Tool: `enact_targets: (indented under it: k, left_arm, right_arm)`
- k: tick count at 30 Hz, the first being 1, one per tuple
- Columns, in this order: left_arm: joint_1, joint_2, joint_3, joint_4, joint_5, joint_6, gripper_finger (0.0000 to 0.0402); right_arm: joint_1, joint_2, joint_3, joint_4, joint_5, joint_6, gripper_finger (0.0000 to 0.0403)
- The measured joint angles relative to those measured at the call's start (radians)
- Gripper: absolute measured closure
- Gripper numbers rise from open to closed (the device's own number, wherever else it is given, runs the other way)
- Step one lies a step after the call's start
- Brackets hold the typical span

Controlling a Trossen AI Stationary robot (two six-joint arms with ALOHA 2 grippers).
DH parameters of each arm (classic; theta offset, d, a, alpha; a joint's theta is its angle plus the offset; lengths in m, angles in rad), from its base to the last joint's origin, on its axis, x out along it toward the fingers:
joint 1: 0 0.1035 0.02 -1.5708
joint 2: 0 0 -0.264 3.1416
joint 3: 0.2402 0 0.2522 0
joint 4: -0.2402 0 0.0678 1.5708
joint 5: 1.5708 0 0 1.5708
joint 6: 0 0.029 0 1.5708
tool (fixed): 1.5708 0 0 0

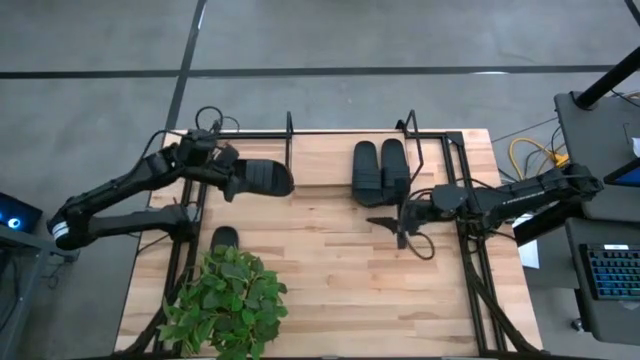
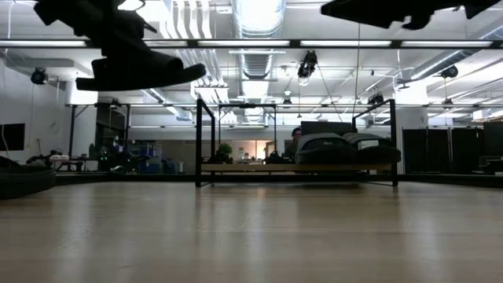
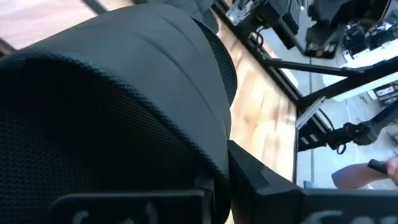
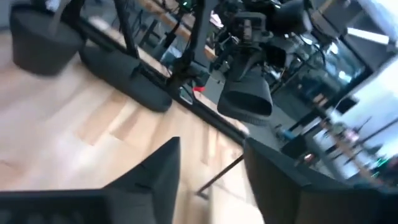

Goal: Pick and place slides into the shelf
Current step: Put the black slipper on the shelf

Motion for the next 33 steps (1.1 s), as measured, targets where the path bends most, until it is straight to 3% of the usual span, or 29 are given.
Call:
enact_targets:
  k: [4,7,11,18,25,33]
  left_arm:
    - [-0.001,0.017,0.046,0.021,0.036,-0.001,0.0401]
    - [-0.002,0.040,0.072,0.025,0.039,-0.001,0.0401]
    - [-0.002,0.069,0.096,0.028,0.051,-0.001,0.0401]
    - [-0.003,0.115,0.108,0.070,0.120,0.000,0.0401]
    - [-0.018,0.140,0.108,0.080,0.137,0.001,0.0401]
    - [-0.050,0.139,0.108,0.102,0.142,0.000,0.0401]
  right_arm:
    - [0.000,0.129,0.083,0.003,0.007,-0.186,0.0185]
    - [0.000,0.232,0.165,0.006,0.097,-0.317,0.0169]
    - [-0.006,0.366,0.274,0.000,0.279,-0.439,0.0166]
    - [-0.017,0.561,0.428,-0.004,0.294,-0.673,0.0183]
    - [-0.036,0.696,0.589,-0.015,0.384,-0.737,0.0203]
    - [-0.068,0.747,0.698,-0.083,0.360,-0.737,0.0216]
